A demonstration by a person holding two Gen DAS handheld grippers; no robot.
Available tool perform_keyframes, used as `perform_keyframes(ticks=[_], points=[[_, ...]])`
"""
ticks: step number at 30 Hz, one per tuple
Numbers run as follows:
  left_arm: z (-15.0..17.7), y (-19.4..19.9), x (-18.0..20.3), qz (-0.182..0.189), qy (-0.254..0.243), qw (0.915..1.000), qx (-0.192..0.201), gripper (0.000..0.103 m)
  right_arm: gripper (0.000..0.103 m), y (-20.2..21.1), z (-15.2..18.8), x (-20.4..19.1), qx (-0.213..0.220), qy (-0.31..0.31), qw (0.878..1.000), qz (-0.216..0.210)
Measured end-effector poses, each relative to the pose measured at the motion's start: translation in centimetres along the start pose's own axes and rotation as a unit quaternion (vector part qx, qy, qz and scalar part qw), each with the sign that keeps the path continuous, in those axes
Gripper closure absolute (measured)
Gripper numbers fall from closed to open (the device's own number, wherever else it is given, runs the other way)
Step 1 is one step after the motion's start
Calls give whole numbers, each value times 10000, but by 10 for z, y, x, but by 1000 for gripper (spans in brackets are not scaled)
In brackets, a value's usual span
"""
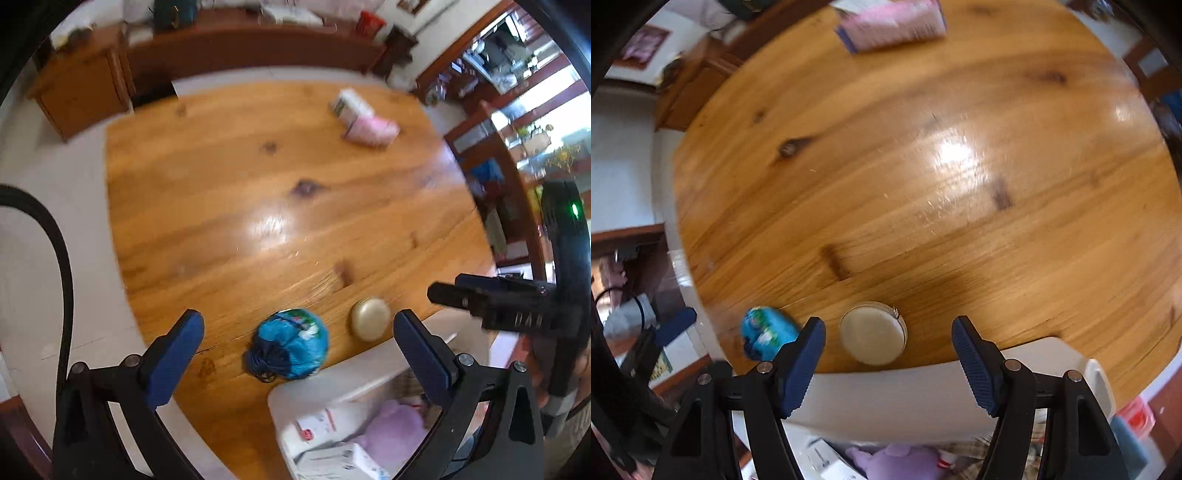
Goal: Organize objects
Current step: 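Move both tools to the beige tin and blue ball beside the tray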
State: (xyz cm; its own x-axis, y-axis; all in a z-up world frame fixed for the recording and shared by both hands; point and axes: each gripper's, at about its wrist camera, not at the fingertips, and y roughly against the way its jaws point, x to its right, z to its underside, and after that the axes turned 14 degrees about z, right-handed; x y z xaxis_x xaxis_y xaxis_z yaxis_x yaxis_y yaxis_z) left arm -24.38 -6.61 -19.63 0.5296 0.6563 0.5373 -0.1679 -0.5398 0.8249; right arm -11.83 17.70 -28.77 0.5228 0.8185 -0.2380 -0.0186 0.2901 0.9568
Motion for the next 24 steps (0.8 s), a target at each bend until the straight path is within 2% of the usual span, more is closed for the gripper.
perform_keyframes(ticks=[4, 8, 20, 23, 24], points=[[5, -38, -7, 90, -273, 9980, -554, 1, 31, -16, 0, -2, -226, -265, 9994, -47], [6, -60, -9, 24, -468, 9949, -888, 1, 31, -23, 5, -10, -316, -268, 9991, 34], [25, -94, -2, -173, -544, 9891, -1360, 1, 32, -41, 16, -30, -495, -129, 9980, 367], [29, -101, -1, -267, -544, 9880, -1417, 1, 42, -47, 18, -33, -583, -84, 9973, 432], [29, -102, -1, -326, -508, 9883, -1399, 1, 43, -49, 19, -34, -618, -92, 9970, 457]])
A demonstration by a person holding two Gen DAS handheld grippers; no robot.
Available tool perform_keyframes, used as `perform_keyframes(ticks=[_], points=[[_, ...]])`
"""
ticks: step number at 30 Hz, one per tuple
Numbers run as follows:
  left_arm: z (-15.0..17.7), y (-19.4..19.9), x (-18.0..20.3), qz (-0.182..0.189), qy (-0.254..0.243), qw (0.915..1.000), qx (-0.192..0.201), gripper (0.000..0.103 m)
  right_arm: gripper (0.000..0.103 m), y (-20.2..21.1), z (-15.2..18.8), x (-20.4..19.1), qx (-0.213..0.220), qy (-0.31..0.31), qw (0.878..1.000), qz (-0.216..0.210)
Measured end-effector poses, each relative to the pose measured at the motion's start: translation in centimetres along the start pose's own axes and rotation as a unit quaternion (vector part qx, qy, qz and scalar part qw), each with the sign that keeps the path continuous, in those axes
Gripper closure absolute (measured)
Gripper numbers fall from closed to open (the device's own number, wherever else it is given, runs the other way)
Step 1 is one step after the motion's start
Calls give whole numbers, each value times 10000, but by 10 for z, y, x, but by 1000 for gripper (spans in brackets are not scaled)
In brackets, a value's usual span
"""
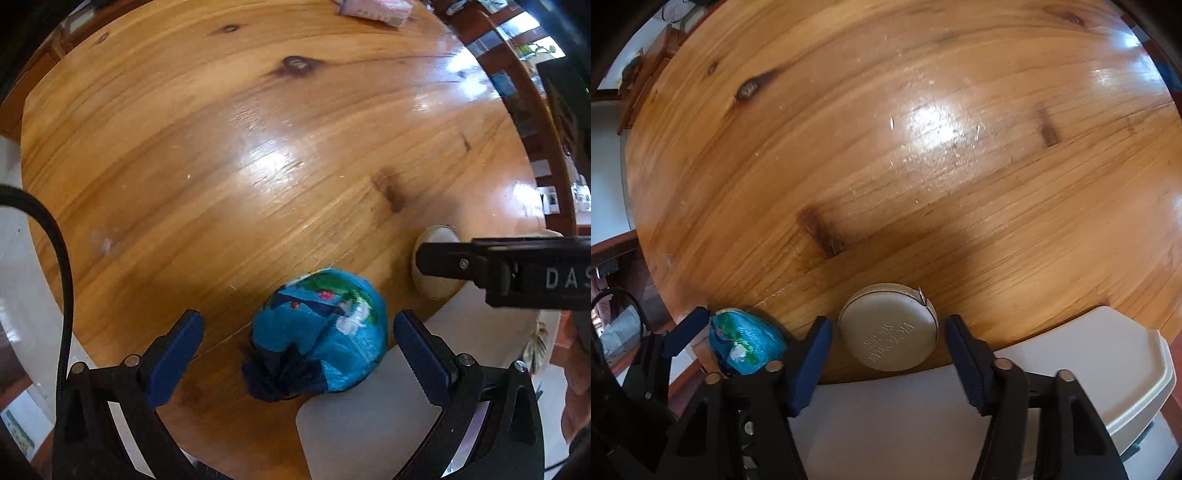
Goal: Organize objects
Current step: 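Move both tools to the beige tin and blue ball beside the tray, then grasp the beige round tin with the right tool while the left tool grasps the blue ball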
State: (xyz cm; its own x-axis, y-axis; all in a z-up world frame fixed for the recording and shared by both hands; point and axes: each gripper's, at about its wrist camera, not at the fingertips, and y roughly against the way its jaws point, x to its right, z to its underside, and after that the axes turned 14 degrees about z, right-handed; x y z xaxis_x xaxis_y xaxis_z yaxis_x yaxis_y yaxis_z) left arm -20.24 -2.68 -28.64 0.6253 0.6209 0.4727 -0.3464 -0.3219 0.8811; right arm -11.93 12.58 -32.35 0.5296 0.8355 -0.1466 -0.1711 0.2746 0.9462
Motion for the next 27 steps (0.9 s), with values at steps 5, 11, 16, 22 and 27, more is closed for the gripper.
perform_keyframes(ticks=[5, 11, 16, 22, 27], points=[[1, -6, 12, -118, -54, 9999, 3, 0, 47, 2, 5, -6, 131, 74, 9997, 195], [4, -12, 23, -511, -76, 9987, 56, 0, 47, 1, 14, -7, 165, 44, 9997, 163], [10, -17, 28, -713, -112, 9974, 28, 1, 47, 7, 17, -3, 287, -131, 9995, 28], [17, -12, 33, -950, -221, 9951, 172, 13, 47, 12, 21, 3, 439, -311, 9985, -110], [20, 1, 30, -809, -66, 9959, 407, 41, 47, 18, 27, -1, 620, -331, 9974, -138]])
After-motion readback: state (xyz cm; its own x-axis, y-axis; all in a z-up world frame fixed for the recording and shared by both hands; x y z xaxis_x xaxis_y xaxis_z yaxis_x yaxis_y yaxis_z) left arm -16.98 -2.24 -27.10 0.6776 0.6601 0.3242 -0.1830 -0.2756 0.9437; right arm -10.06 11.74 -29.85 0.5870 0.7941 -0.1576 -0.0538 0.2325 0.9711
